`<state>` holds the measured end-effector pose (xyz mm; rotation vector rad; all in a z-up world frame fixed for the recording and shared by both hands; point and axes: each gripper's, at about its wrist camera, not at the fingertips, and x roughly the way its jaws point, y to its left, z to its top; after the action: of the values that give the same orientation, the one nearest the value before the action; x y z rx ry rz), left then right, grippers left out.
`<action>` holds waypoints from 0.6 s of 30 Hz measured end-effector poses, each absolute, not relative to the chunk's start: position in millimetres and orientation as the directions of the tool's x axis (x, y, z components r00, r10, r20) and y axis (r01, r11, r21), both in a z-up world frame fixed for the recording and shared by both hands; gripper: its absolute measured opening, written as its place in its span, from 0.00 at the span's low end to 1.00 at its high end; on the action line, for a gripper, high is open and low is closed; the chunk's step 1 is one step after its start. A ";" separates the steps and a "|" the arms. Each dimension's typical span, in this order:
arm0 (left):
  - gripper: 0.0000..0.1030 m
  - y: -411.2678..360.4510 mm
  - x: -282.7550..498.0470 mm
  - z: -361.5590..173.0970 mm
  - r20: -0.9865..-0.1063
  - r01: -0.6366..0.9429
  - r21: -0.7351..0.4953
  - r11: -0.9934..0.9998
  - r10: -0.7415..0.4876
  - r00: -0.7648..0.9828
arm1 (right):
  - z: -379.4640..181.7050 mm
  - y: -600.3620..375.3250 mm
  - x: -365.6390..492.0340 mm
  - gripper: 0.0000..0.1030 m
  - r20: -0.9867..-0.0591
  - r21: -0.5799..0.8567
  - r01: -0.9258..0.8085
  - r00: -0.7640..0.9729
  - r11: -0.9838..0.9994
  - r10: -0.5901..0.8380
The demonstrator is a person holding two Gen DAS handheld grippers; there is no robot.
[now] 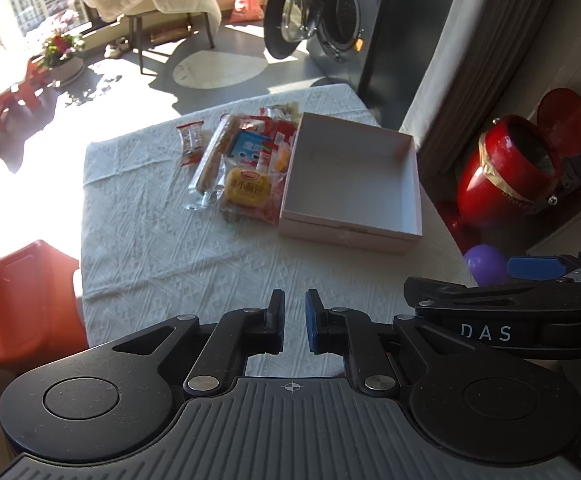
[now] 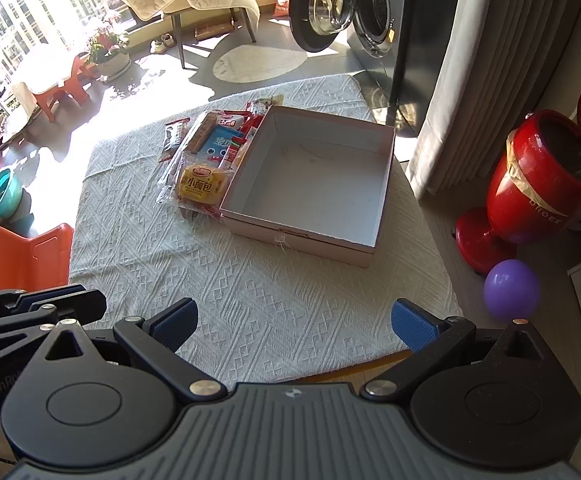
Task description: Organize snacks
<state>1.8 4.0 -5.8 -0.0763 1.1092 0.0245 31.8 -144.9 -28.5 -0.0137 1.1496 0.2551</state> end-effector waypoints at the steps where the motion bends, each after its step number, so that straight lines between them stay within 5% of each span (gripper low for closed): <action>1: 0.14 3.9 1.8 -5.3 -0.895 -0.059 -0.048 0.997 -0.017 0.445 | -28.3 -144.6 31.4 1.00 -0.903 0.120 -0.209 0.383 0.971 0.194; 18: 0.14 4.6 1.6 -5.0 -0.897 -0.066 -0.050 0.997 -0.016 0.443 | -27.4 -140.3 29.5 1.00 -0.904 0.117 -0.214 0.381 0.970 0.193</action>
<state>1.6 4.6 -5.0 -0.0819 1.1122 0.0309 29.5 -140.3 -27.4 -0.0200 1.1509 0.2599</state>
